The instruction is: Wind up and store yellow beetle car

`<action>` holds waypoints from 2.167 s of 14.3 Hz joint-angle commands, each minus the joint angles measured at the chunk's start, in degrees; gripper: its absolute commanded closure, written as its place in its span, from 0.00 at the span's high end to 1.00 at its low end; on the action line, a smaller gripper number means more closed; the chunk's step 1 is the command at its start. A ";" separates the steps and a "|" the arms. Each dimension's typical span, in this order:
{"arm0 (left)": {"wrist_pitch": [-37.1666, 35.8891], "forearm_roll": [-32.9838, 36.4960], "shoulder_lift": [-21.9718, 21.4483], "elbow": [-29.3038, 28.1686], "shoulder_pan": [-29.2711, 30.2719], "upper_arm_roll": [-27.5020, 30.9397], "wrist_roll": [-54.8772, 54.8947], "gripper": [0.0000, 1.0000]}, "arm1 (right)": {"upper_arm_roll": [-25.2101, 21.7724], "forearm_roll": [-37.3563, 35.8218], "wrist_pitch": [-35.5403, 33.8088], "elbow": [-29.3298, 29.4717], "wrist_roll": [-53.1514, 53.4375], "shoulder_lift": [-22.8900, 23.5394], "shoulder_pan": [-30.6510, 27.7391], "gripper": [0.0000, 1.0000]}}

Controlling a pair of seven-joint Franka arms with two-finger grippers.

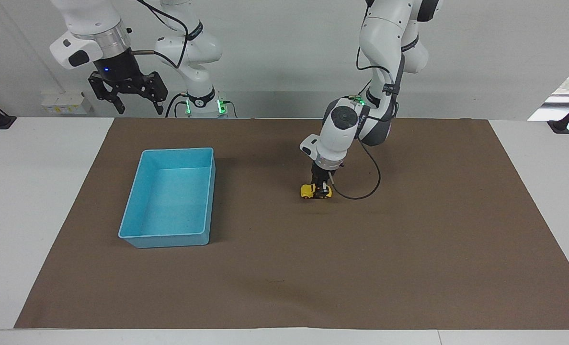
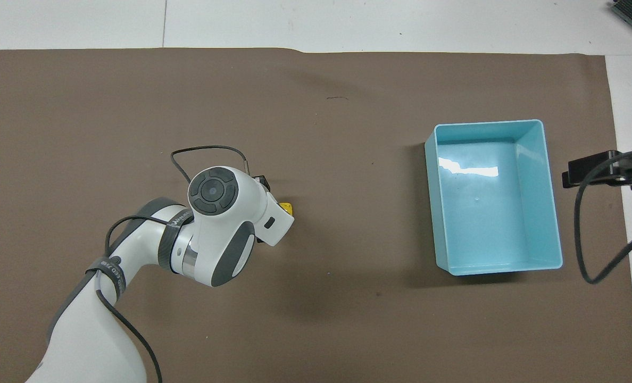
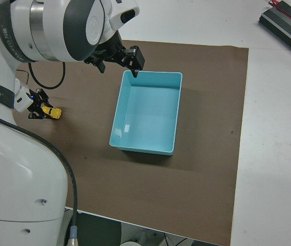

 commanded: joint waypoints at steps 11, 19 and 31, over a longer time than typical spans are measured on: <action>0.73 -0.18 -2.24 -5.95 9.51 1.10 13.17 0.00 | 0.03 0.94 0.00 -0.35 0.67 -0.55 -0.39 1.00; 0.82 -0.18 -3.21 -8.42 14.43 1.10 20.55 0.00 | 0.03 0.94 0.00 -0.35 0.67 -0.55 -0.39 1.00; -4.95 -0.18 -4.35 -5.63 15.94 1.36 25.39 1.00 | 0.03 0.94 0.00 -0.35 0.67 -0.55 -0.39 1.00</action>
